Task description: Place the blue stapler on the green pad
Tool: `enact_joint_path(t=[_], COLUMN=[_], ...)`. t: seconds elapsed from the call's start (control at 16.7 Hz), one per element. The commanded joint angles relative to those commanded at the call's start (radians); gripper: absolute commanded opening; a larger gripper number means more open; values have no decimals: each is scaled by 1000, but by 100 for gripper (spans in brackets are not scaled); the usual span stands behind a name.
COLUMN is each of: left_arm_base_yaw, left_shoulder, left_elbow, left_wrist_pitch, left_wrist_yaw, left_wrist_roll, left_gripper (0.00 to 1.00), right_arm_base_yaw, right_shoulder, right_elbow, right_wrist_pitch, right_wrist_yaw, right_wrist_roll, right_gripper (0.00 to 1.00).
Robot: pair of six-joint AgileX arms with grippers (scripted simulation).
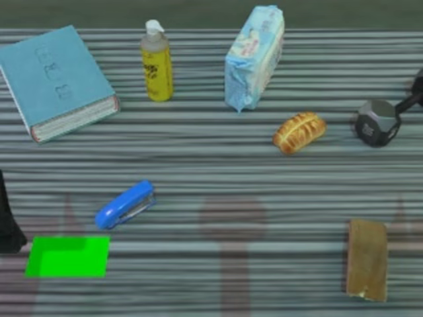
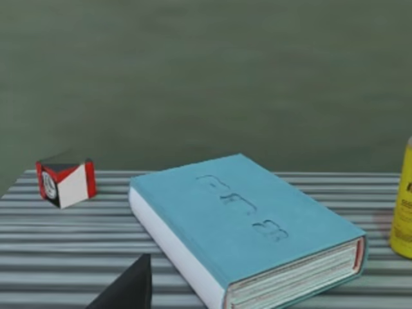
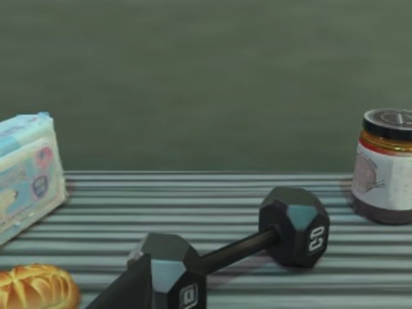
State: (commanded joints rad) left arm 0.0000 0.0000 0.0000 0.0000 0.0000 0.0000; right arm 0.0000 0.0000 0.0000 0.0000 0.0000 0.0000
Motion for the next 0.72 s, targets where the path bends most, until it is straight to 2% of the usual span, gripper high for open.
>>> enact_joint_path(t=[0.36,0.72], left_arm_base_yaw=[-28,-121], left_shoulder=[104,564], left_elbow=[99,452], left_wrist_pitch=[-73,-346], left_wrist_yaw=[1,-4], left_wrist_roll=[35,163], left_gripper=[100,100], right_arm_base_yaw=[0,0], right_shoulder=[0,0], right_elbow=[0,0], right_wrist_pitch=[0,0], right_wrist_yaw=[0,0], right_wrist_roll=[0,0], right_gripper=[100,100])
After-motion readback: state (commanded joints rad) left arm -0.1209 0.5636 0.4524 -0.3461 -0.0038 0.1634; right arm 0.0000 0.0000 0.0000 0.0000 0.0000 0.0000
